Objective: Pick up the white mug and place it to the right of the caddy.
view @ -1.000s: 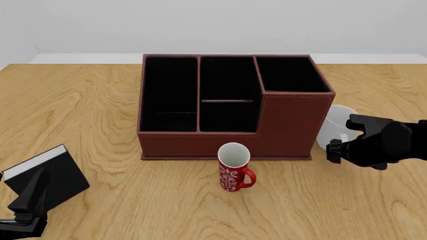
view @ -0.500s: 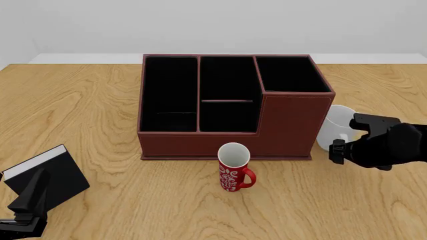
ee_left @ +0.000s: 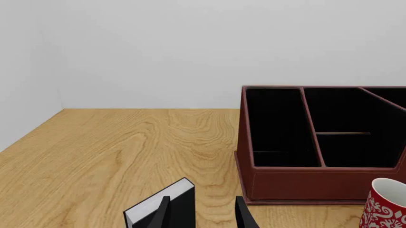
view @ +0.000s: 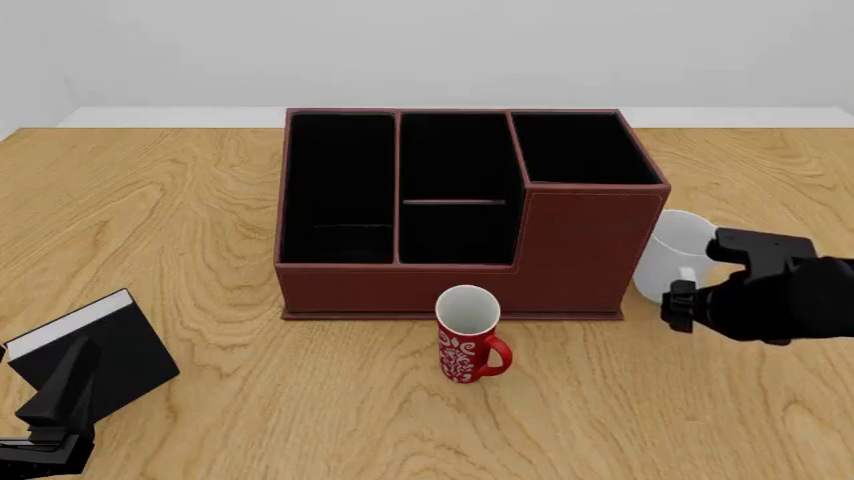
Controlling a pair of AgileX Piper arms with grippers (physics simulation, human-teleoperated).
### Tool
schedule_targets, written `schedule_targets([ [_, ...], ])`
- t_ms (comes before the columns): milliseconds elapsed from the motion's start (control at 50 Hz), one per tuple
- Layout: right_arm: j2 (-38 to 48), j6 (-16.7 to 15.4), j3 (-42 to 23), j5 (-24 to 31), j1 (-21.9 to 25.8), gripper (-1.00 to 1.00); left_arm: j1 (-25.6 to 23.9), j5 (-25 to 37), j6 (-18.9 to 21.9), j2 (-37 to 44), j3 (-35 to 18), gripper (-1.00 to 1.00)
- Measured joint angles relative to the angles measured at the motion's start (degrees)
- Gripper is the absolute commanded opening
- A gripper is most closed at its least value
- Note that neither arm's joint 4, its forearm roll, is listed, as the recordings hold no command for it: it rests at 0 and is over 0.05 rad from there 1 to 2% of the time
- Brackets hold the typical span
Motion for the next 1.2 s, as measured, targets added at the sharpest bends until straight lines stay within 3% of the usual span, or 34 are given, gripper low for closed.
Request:
schedule_targets([
  [1200,-11.7,-1.0,4.7,2.1,0.4,1.0,0.0,0.0,0.0,0.0,0.0,1.0],
])
